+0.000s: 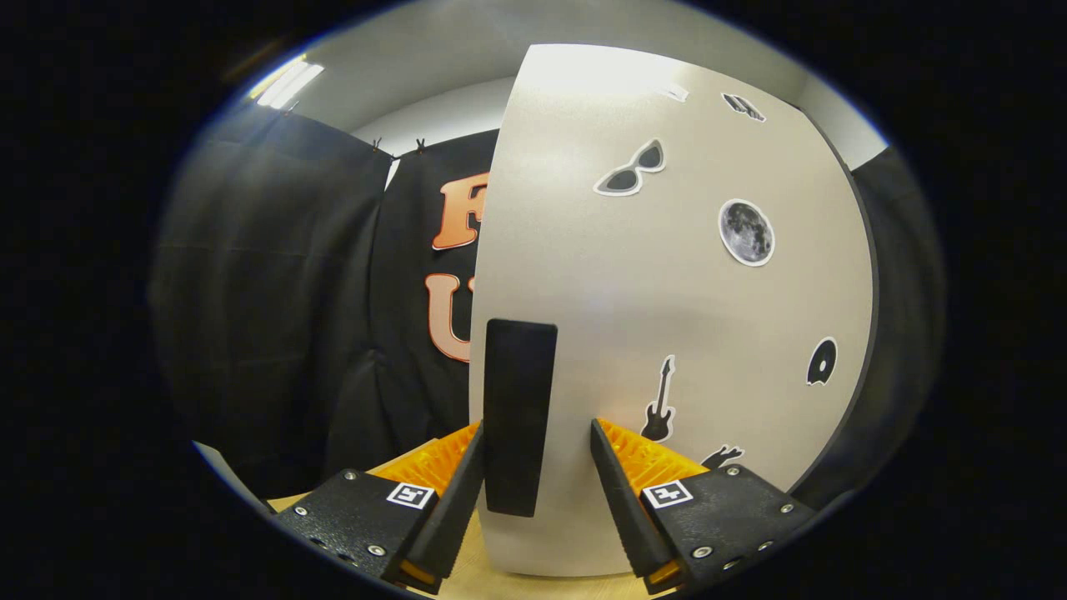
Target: Open the shoe cabinet door, grab the shoes and put them into the shoe cabinet, then close the shoe cabinet door.
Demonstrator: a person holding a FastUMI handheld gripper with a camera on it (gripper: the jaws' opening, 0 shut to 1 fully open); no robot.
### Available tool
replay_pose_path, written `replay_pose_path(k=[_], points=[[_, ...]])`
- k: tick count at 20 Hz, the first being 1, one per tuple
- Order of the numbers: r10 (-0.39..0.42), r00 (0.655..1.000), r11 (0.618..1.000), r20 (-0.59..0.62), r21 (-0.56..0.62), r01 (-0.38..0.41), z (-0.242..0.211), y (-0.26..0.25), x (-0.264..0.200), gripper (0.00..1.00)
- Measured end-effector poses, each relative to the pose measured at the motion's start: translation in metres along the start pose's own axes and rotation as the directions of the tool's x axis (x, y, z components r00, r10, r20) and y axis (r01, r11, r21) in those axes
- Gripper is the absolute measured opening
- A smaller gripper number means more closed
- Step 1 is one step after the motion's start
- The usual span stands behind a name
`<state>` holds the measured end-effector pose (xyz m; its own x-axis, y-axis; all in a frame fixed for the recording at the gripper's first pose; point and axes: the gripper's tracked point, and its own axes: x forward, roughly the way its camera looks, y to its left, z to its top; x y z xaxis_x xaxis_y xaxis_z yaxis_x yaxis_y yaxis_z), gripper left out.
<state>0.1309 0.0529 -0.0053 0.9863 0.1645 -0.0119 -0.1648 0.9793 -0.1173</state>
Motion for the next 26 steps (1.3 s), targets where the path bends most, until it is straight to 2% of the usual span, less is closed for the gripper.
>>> replay_pose_path(k=[12, 17, 22, 26], points=[[-0.026, 1.000, 0.999, 0.000, 0.037, 0.026, 0.000, -0.001, 0.006, 0.77], [-0.021, 0.999, 0.994, 0.024, 0.103, 0.018, 0.006, 0.003, -0.002, 0.78], [-0.026, 1.000, 0.997, 0.013, 0.075, 0.025, 0.008, -0.004, -0.029, 0.78], [-0.069, 0.998, 0.996, -0.002, 0.061, 0.069, 0.010, -0.018, -0.060, 0.78]])
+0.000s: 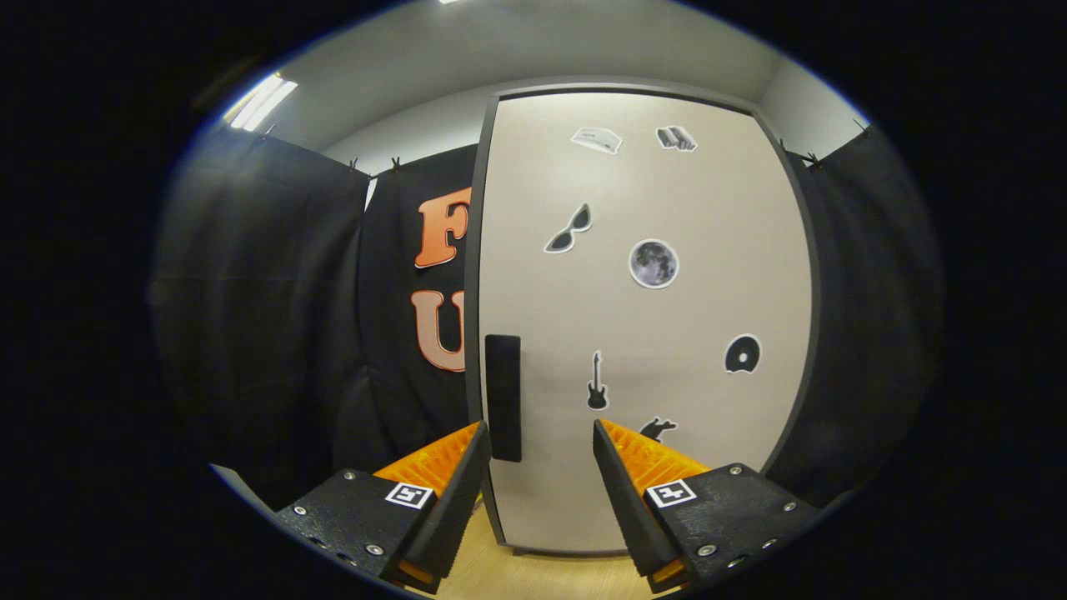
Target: Open the shoe cabinet door, grab the shoes and put them into the shoe cabinet, then close the shoe cabinet door.
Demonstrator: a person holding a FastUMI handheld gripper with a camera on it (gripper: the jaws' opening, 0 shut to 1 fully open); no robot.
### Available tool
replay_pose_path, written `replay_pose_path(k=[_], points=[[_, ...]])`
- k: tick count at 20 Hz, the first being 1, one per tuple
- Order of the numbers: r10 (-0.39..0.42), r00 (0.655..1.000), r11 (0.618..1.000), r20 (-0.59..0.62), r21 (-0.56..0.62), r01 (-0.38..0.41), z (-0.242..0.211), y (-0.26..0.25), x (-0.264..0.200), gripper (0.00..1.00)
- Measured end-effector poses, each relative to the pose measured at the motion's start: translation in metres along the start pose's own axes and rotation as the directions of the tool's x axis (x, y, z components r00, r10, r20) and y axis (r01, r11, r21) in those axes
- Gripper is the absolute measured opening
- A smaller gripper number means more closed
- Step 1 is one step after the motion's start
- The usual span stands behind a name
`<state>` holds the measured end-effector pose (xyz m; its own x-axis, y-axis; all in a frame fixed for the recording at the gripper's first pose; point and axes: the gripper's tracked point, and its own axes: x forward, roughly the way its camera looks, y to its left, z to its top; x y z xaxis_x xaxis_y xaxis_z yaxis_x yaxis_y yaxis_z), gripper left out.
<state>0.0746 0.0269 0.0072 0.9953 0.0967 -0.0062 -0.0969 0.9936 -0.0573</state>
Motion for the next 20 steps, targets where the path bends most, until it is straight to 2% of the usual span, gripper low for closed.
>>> replay_pose_path(k=[5, 13, 15, 20], points=[[-0.077, 0.997, 0.997, -0.002, -0.011, 0.077, 0.004, -0.021, -0.044, 0.78], [-0.140, 0.990, 0.989, -0.010, 0.033, 0.141, 0.006, -0.028, -0.131, 0.79], [-0.172, 0.985, 0.985, 0.017, 0.039, 0.171, 0.007, -0.032, -0.142, 0.79], [-0.188, 0.982, 0.978, 0.010, 0.091, 0.186, -0.002, -0.031, -0.162, 0.80]])
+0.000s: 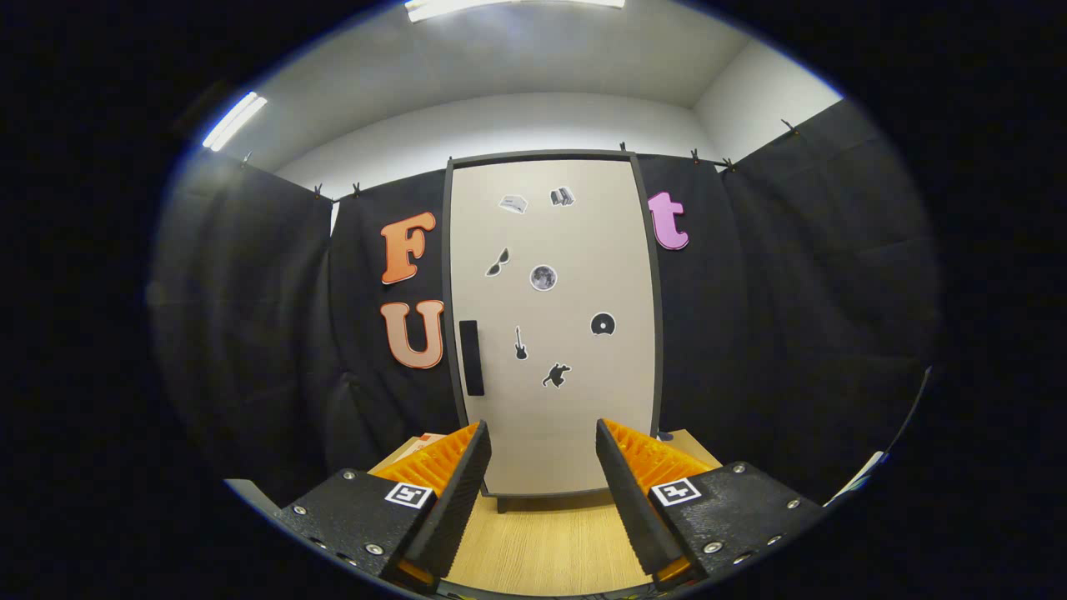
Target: Open the shoe cabinet door, grab the shoes and put them into the shoe cabinet, then close the shoe cabinet door.
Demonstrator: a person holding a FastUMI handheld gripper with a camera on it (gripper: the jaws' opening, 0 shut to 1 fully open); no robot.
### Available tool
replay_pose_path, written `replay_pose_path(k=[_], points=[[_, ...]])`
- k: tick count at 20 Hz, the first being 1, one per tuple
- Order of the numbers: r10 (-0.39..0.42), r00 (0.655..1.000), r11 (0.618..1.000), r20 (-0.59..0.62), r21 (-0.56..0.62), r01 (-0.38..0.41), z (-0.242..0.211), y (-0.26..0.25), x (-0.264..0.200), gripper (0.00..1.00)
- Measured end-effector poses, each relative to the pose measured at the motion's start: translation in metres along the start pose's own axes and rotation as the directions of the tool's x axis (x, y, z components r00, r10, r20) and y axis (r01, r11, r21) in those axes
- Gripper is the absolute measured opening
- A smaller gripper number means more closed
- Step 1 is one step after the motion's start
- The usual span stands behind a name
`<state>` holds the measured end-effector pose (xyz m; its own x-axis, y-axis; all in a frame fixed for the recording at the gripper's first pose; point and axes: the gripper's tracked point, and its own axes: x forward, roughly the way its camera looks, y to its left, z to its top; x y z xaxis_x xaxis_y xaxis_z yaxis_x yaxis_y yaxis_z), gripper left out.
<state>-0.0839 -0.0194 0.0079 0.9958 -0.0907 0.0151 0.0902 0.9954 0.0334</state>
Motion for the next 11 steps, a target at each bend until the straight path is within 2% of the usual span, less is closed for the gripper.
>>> replay_pose_path(k=[11], points=[[-0.033, 0.999, 0.999, 0.040, -0.022, 0.034, 0.0053, -0.0060, -0.0081, 0.84]])
